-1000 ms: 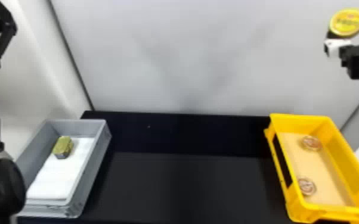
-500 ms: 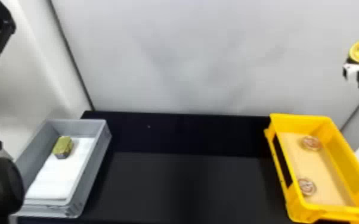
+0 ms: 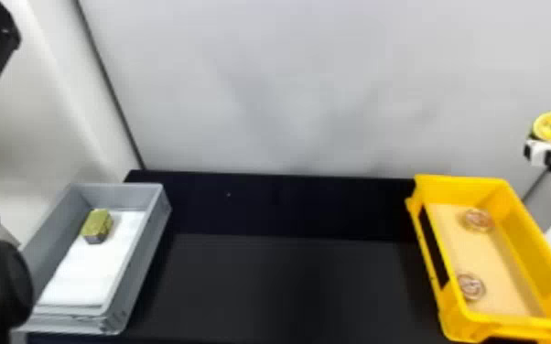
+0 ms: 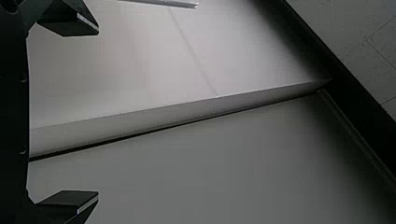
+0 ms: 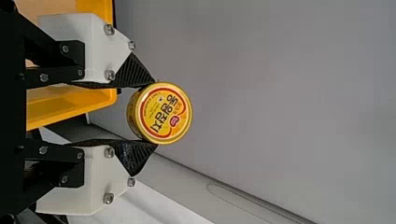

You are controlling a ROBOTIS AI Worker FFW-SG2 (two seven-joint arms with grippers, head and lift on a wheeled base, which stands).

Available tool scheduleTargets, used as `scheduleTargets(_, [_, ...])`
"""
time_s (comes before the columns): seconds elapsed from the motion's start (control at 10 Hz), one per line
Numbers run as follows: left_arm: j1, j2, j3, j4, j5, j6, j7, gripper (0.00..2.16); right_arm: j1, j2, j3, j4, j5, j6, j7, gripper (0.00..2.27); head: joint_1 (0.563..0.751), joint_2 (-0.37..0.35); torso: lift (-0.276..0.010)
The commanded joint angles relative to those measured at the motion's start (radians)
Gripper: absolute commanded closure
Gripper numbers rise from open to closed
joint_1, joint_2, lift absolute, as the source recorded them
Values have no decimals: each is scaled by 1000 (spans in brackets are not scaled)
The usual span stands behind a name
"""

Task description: Pick up the round yellow can and place it in the yellow rectangular box

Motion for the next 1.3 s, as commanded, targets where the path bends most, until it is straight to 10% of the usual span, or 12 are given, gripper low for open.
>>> scheduleTargets(0.0, [-2, 2, 0, -2, -1, 1, -1, 50, 17, -29, -8, 106, -121, -62, -21, 750, 697, 54, -3])
scheduleTargets(1.2, [-13, 7, -14, 1, -1, 4, -12, 50, -148, -83, 134, 743, -344, -228, -12, 750, 697, 54, -3])
